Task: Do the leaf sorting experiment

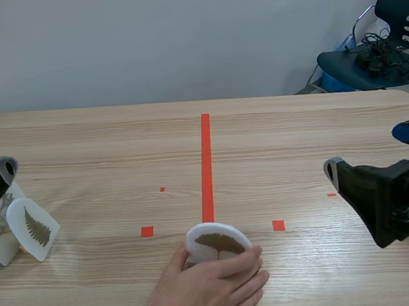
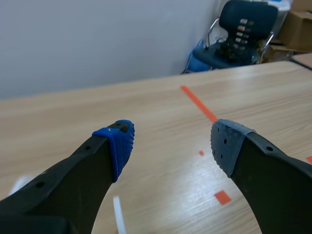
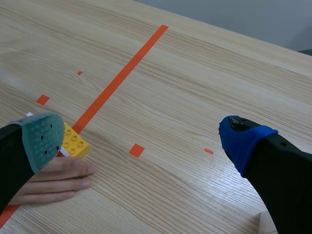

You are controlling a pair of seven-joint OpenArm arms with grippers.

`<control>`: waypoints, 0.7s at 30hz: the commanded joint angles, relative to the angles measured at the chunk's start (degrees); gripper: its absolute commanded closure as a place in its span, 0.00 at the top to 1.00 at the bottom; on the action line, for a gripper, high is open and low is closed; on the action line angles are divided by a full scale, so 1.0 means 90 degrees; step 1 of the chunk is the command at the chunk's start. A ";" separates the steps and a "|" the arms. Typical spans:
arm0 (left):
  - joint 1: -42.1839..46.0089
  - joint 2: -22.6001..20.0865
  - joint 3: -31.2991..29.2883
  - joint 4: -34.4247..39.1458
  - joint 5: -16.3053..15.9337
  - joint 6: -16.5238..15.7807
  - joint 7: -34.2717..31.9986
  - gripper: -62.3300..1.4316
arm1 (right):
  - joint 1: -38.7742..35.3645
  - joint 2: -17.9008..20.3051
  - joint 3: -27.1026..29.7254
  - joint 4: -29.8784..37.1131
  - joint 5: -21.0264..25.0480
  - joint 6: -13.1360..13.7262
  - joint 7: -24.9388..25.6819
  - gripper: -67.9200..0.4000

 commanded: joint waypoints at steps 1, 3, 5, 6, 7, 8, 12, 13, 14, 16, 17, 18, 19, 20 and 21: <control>0.0228 -0.0039 -0.0058 0.0505 -0.0068 -0.0010 -0.0058 0.63 | 0.0092 -0.0002 0.0063 0.0012 0.0024 -0.0005 0.0119 1.00; 0.0544 -0.0097 -0.0061 0.1124 -0.0066 -0.0010 -0.0061 0.78 | 0.0092 0.0000 0.0063 0.0012 0.0024 -0.0005 0.0119 1.00; 0.0804 -0.0109 -0.0056 0.1630 -0.0061 -0.0010 -0.0056 0.94 | 0.0092 0.0000 0.0063 0.0012 0.0024 -0.0005 0.0121 1.00; 0.0906 -0.0109 -0.0049 0.1814 -0.0061 -0.0010 -0.0005 1.00 | 0.0092 0.0000 0.0063 0.0012 0.0024 -0.0005 0.0121 1.00; 0.0969 -0.0114 -0.0029 0.1957 -0.0061 -0.0010 0.0129 1.00 | 0.0092 0.0000 0.0063 0.0012 0.0024 -0.0005 0.0121 1.00; 0.1020 -0.0136 0.0002 0.2038 -0.0061 -0.0010 0.0287 1.00 | 0.0092 -0.0002 0.0063 0.0012 0.0022 -0.0005 0.0121 1.00; 0.1035 -0.0219 0.0236 0.1943 -0.0061 -0.0010 0.0777 1.00 | 0.0092 0.0000 0.0063 0.0012 0.0022 -0.0002 0.0119 1.00; 0.1035 -0.0219 0.0291 0.1906 -0.0061 -0.0010 0.0780 1.00 | 0.0092 0.0000 0.0063 0.0012 0.0022 -0.0002 0.0119 1.00; 0.1035 -0.0214 0.0340 0.1872 -0.0061 -0.0010 0.0780 1.00 | 0.0092 0.0000 0.0063 0.0012 0.0022 -0.0002 0.0119 1.00; 0.1035 -0.0214 0.0442 0.1853 -0.0061 -0.0010 0.0780 1.00 | 0.0092 0.0000 0.0056 0.0012 0.0022 -0.0002 0.0117 1.00; 0.1035 -0.0214 0.0486 0.1851 -0.0061 -0.0010 0.0780 1.00 | 0.0092 0.0000 0.0056 0.0012 0.0022 0.0000 0.0117 1.00; 0.1035 -0.0214 0.0510 0.1851 -0.0061 -0.0010 0.0780 1.00 | 0.0092 0.0000 0.0056 0.0012 0.0022 0.0000 0.0117 1.00; 0.1035 -0.0214 0.0527 0.1846 -0.0061 -0.0010 0.0780 1.00 | 0.0092 0.0000 0.0053 0.0012 0.0022 0.0000 0.0114 1.00; 0.1035 -0.0214 0.0542 0.1843 -0.0058 -0.0010 0.0777 1.00 | 0.0092 0.0000 0.0044 0.0012 0.0019 0.0000 0.0109 1.00; 0.1035 -0.0214 0.0551 0.1843 -0.0058 -0.0010 0.0777 1.00 | 0.0092 -0.0002 0.0036 0.0012 0.0019 0.0002 0.0085 1.00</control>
